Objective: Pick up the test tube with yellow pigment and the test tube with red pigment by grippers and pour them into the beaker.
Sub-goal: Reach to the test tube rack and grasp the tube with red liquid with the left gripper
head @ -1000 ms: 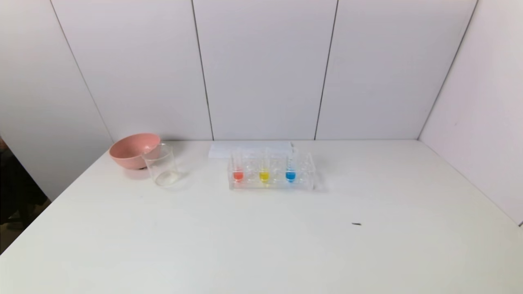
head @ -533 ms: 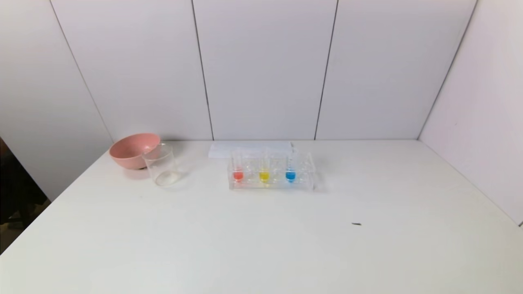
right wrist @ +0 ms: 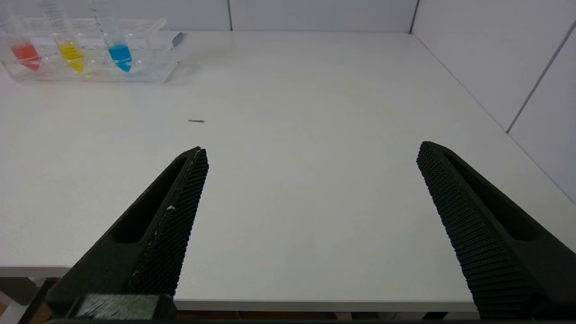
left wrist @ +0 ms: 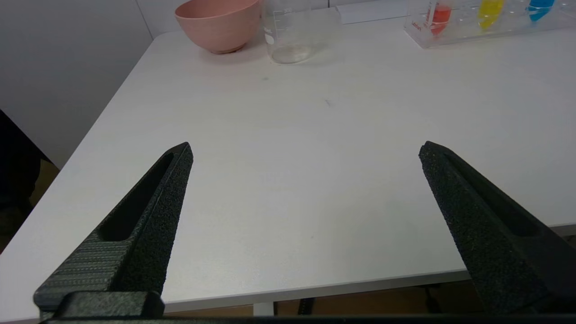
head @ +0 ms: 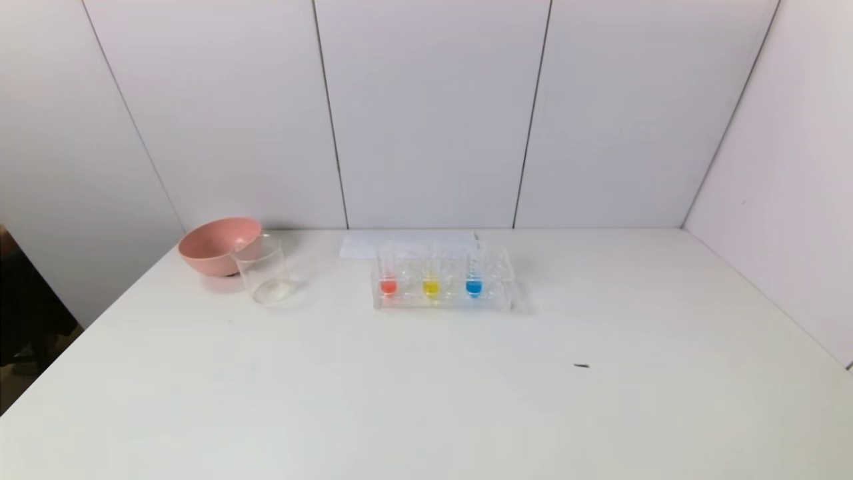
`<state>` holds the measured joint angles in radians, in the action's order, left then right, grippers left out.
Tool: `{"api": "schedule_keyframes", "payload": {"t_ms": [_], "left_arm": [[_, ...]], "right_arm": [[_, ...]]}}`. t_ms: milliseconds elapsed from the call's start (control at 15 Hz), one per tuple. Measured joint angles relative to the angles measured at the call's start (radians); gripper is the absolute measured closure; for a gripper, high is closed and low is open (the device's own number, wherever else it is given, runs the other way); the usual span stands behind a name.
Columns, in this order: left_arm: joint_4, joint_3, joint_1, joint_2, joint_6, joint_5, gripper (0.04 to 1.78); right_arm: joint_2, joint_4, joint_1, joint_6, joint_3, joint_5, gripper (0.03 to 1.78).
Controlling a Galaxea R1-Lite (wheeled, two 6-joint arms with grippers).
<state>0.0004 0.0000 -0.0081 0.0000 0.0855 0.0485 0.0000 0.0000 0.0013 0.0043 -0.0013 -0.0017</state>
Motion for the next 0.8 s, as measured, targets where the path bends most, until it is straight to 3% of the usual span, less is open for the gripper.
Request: {"api": "schedule_keyframes", "payload": {"t_ms": [800], "left_arm": [[-0.01,0.0,0.001,0.0,0.003,0.006,0.06]], "right_arm": [[0.0,0.0,0.0,0.0,0.0,0.0,0.11]]}}
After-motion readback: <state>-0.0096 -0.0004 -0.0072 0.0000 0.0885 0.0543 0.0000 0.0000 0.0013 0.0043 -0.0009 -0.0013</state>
